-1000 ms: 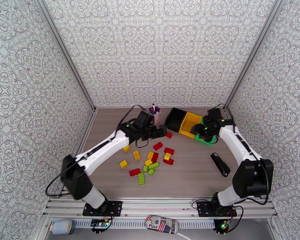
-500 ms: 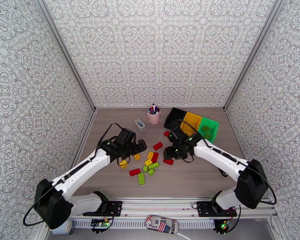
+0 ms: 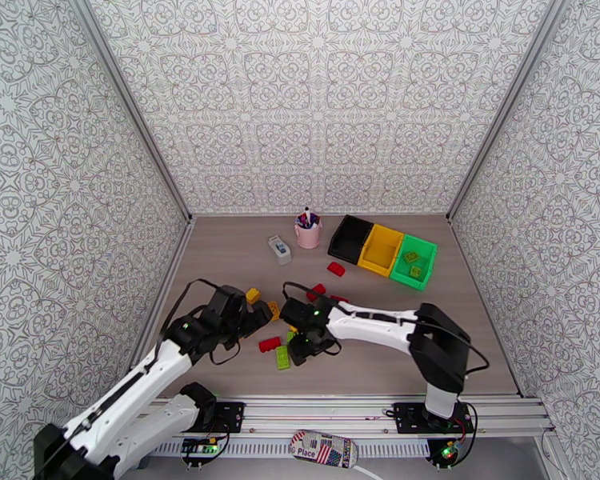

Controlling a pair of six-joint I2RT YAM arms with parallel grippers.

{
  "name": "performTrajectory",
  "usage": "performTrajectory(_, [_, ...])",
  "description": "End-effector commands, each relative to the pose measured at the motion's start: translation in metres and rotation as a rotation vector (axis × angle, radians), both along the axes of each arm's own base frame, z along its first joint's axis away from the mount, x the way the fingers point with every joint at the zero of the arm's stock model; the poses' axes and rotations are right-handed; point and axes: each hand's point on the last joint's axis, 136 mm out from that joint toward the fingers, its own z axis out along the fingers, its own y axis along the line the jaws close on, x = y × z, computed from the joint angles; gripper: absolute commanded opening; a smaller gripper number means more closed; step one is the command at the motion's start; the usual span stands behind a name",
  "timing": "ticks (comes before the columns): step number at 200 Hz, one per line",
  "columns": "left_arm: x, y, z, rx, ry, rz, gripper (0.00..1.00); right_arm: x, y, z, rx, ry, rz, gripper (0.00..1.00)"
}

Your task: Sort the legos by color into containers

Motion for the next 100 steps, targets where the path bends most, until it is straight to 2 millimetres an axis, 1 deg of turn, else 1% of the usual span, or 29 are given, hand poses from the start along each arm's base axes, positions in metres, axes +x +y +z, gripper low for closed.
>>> performTrajectory(1, [-0.016, 0.016, -0.012, 0.018, 0.048, 0.064, 0.99, 0.011, 0.002, -0.005, -0.042, -0.037, -0.015, 0.68])
performTrajectory(21, [-0.021, 0.020, -0.014, 0.019, 0.048, 0.072, 0.99, 0.015, 0.004, -0.010, -0.061, -0.043, -0.015, 0.66])
performTrajectory(45, [-0.023, 0.021, -0.015, 0.023, 0.052, 0.071, 0.99, 0.019, 0.004, -0.015, -0.085, -0.048, -0.011, 0.63])
performTrajectory(100, [-0.016, 0.016, -0.013, 0.028, 0.052, 0.054, 0.99, 0.028, 0.007, -0.018, -0.093, -0.051, -0.021, 0.58])
